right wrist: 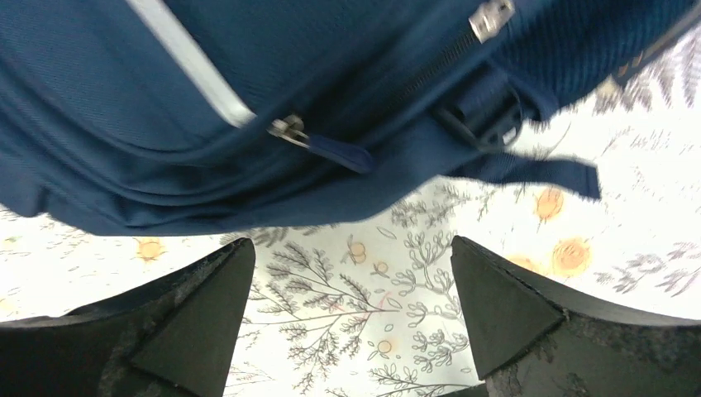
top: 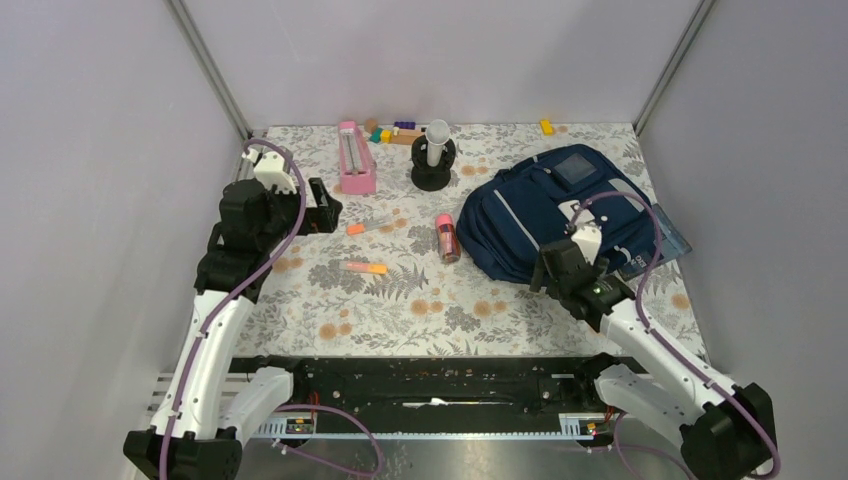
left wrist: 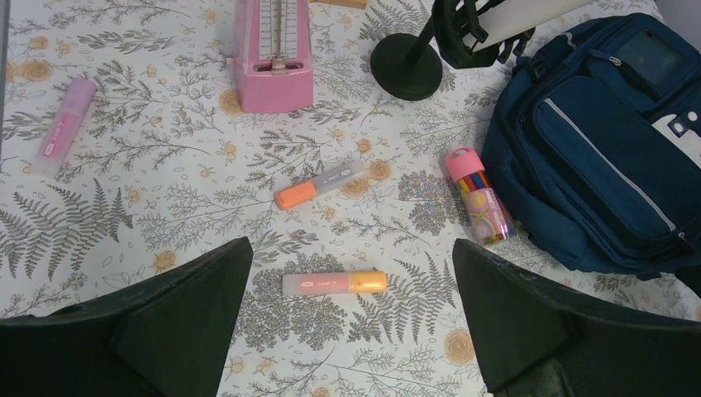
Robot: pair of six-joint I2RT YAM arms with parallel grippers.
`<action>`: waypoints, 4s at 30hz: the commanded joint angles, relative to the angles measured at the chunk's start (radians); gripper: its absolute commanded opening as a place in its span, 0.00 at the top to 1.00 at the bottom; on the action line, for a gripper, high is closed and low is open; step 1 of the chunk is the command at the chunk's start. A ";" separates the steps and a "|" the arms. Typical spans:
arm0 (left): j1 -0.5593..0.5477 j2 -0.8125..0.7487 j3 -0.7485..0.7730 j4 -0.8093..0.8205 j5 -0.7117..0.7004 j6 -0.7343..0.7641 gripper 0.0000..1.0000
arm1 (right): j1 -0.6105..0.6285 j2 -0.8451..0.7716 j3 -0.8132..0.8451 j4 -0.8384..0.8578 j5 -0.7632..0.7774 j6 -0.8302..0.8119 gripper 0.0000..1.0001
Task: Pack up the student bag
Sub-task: Move the student bag to the center of the board, then unzip the student bag at the center of the board.
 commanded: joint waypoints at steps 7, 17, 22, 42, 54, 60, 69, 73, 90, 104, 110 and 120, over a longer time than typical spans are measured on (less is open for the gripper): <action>-0.008 -0.007 -0.003 0.054 0.021 0.011 0.01 | -0.085 -0.039 -0.151 0.092 -0.094 0.211 0.22; -0.009 -0.012 -0.002 0.054 0.025 0.009 0.01 | -0.090 0.024 -0.191 0.194 -0.061 0.368 0.41; -0.009 -0.014 0.000 0.054 0.027 0.009 0.01 | -0.092 0.090 -0.192 0.258 0.003 0.386 0.42; -0.009 -0.015 0.001 0.054 0.033 0.006 0.01 | -0.090 0.239 -0.216 0.425 -0.014 0.319 0.99; -0.016 -0.010 0.000 0.054 0.049 0.004 0.01 | -0.024 0.134 -0.234 0.427 -0.056 0.276 1.00; -0.030 -0.004 -0.001 0.054 0.050 0.004 0.01 | 0.062 0.155 -0.159 0.391 -0.054 0.267 1.00; -0.125 -0.005 -0.025 0.088 0.078 0.032 0.01 | 0.169 0.245 -0.026 0.389 -0.193 0.294 1.00; -0.217 -0.022 -0.067 0.153 0.105 0.068 0.01 | 0.182 0.208 -0.012 0.382 -0.271 0.345 1.00; -0.755 0.158 -0.369 0.798 -0.167 -0.094 0.01 | 0.165 -0.052 0.049 0.009 -0.031 0.225 0.11; -1.038 0.679 -0.323 1.294 -0.445 -0.155 0.01 | -0.246 -0.195 -0.153 0.123 -0.138 0.425 0.00; -1.038 0.774 -0.313 1.360 -0.449 -0.193 0.01 | -0.280 -0.173 -0.229 0.261 -0.160 0.479 0.05; -1.038 0.787 -0.348 1.377 -0.437 -0.225 0.01 | -0.282 -0.003 -0.254 0.421 -0.102 0.481 0.35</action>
